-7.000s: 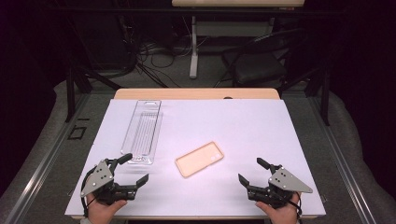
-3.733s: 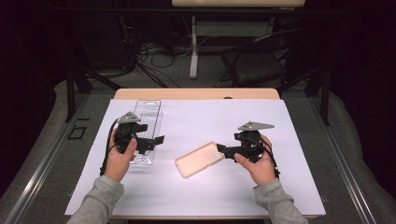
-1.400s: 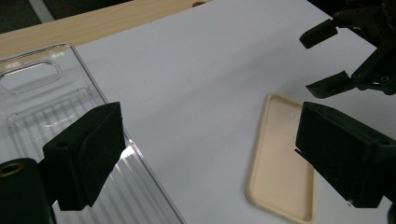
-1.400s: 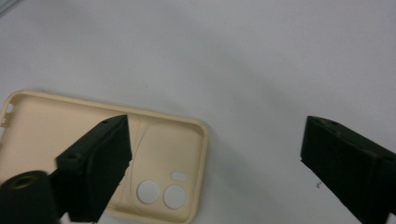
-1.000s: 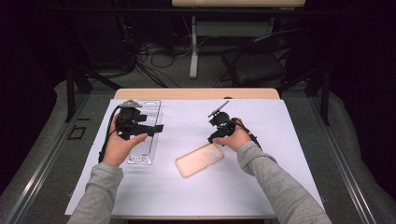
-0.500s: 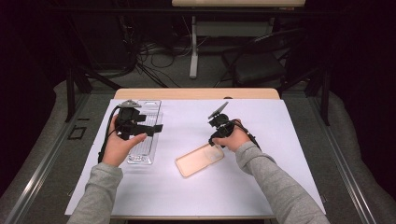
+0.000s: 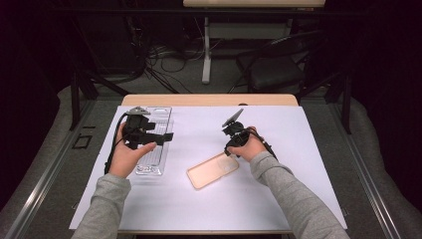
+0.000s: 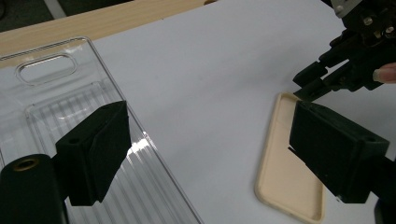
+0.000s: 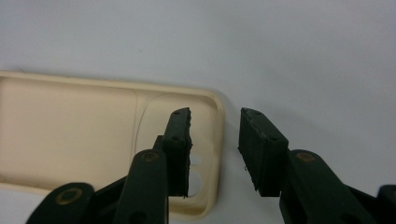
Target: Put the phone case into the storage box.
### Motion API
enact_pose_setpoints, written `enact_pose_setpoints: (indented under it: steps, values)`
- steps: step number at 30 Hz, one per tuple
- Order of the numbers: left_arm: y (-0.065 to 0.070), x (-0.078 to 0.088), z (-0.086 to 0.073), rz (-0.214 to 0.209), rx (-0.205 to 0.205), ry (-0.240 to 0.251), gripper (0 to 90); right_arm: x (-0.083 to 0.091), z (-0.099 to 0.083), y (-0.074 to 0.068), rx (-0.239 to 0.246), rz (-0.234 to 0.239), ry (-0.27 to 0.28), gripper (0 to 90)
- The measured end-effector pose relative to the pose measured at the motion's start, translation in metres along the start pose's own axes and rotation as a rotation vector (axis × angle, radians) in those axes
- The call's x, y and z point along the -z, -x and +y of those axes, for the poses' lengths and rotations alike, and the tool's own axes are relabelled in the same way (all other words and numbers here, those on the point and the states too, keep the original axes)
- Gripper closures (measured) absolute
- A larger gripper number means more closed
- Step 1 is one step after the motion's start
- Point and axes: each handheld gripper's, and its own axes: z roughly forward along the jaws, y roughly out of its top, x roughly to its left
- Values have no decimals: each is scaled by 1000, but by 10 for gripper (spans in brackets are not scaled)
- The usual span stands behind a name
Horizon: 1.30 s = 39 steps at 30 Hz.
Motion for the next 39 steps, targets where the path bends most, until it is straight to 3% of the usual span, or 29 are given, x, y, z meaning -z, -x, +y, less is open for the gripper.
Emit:
enact_pose_setpoints:
  steps: [4, 10, 11, 13, 14, 16, 18, 24, 26, 29, 30, 38, 39]
  values:
    - [0, 0, 0, 1, 4, 3, 126, -2, -1, 1, -57, 15, -39, 656]
    - [-1, 0, -1, 0, 7, 3, 126, -7, -4, 2, -27, 12, -30, 644]
    - [-1, 0, -1, 1, 6, 3, 126, -5, -3, 0, -43, 3, -65, 638]
    - [-2, 0, -1, 1, 8, 3, 126, -10, -5, 0, -27, 0, -16, 639]
    - [-2, 0, -1, 1, 8, 4, 126, -8, -3, -1, -25, -11, -60, 643]
    - [-2, 0, -1, 1, 11, 5, 126, -9, -3, 0, -21, 6, -72, 656]
    - [-2, 0, -1, 1, 12, 5, 126, -10, -4, 0, -49, 14, -98, 673]
    - [-3, 0, -2, 0, 14, 1, 126, -12, -3, -1, -55, 2, -98, 705]
    - [-3, 0, -2, 0, 11, 0, 126, -13, -3, 0, -35, 1, -91, 716]
    - [-4, 0, -2, 2, 12, 0, 126, -12, -2, -1, -35, -9, -122, 751]
    - [-4, 0, -2, 2, 13, 0, 126, -14, -3, -1, -44, -4, -98, 762]
    - [-4, 0, -2, 2, 14, -1, 126, -13, -4, 1, -39, -16, -148, 802]
    - [-4, 0, -2, 3, 13, 0, 126, -16, -5, 1, -51, -8, -115, 807]
